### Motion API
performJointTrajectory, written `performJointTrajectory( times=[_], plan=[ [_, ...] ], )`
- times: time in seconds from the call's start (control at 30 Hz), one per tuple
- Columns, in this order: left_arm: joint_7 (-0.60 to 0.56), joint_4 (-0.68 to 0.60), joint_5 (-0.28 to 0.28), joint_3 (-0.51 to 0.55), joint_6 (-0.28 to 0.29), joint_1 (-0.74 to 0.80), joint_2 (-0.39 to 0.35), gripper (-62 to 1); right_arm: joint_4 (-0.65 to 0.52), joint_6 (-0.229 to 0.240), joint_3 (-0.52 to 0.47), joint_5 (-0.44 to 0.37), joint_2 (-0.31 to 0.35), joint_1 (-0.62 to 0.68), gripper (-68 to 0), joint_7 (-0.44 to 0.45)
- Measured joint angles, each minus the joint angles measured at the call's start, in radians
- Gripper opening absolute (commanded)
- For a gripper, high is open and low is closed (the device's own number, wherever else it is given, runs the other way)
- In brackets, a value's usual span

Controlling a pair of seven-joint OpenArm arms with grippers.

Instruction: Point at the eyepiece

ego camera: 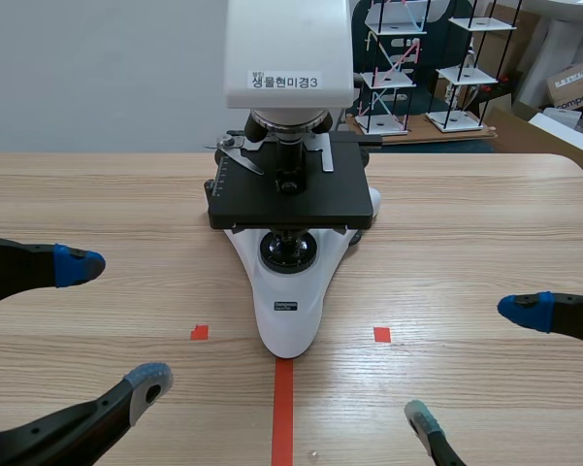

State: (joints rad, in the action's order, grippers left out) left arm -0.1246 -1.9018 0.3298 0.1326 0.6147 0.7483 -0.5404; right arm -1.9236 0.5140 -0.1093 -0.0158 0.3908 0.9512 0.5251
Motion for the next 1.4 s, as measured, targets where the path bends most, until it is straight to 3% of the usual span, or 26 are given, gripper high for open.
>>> performJointTrajectory(
  times=[1.4],
  plan=[
    [0.000, 0.000, 0.000, 0.000, 0.000, 0.000, 0.000, 1.4, 0.000, 0.000, 0.000, -0.012, 0.000, -0.001, -2.5, 0.011]
  ],
)
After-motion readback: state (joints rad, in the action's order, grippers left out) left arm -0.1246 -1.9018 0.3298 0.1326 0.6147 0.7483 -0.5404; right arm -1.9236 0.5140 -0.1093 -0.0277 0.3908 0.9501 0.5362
